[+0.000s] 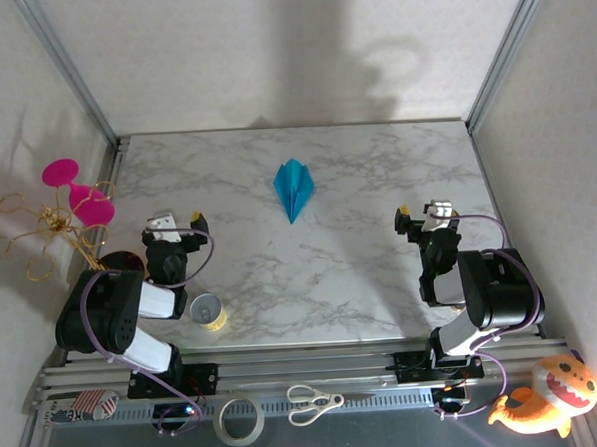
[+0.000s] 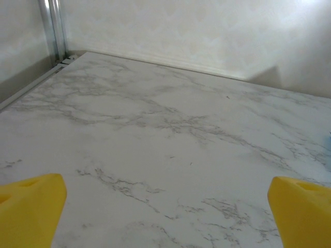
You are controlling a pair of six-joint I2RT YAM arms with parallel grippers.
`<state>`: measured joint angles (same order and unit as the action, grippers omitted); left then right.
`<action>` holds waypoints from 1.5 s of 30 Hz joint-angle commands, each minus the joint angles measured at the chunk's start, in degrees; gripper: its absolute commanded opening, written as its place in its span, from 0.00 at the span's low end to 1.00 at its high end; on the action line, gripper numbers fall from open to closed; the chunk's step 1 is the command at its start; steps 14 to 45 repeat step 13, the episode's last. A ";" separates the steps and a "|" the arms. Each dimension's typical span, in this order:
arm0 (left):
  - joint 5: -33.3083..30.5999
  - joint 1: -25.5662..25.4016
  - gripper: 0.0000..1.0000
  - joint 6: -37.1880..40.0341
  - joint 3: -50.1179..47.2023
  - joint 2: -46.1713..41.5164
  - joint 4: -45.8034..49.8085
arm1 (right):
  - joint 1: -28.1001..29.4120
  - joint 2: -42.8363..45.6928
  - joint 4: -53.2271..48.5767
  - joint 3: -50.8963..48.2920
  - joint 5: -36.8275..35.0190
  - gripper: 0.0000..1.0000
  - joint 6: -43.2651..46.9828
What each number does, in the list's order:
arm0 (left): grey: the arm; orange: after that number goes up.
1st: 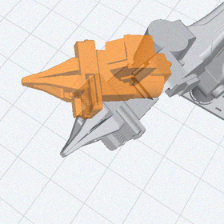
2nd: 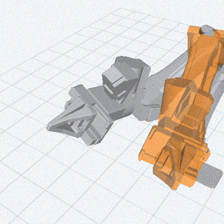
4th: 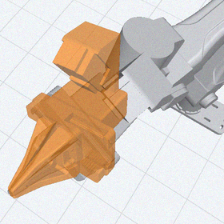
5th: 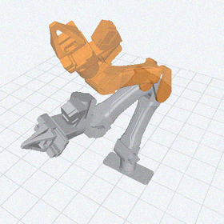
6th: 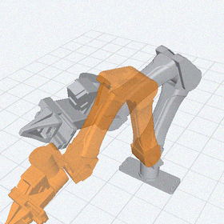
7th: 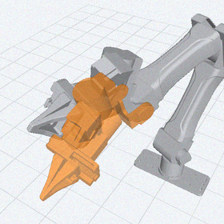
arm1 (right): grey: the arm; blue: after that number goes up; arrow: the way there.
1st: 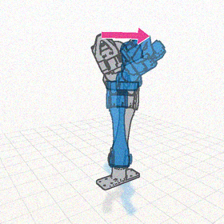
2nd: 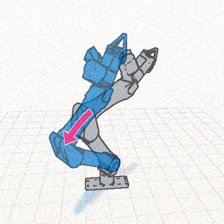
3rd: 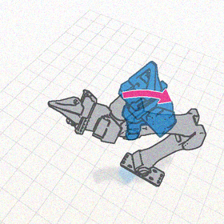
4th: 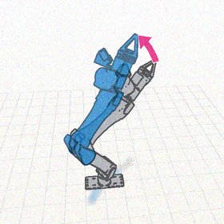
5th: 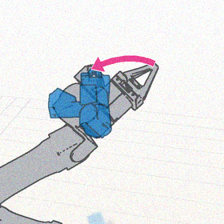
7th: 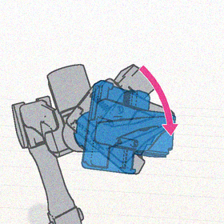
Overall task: Fold a paper plane with a square sheet of paper (pick it up from the middle)
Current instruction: Reset both arms
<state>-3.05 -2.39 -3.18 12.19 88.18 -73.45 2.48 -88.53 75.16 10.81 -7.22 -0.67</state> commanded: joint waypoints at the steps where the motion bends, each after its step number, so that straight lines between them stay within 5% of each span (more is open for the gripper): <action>1: -1.42 -0.47 0.99 -0.35 0.89 0.14 -0.45 | -0.53 -0.15 -0.10 1.14 0.79 0.99 -0.32; 45: -1.26 -0.45 0.99 -0.34 1.10 0.22 -0.03 | -0.55 -0.08 0.15 0.99 0.83 0.99 -0.31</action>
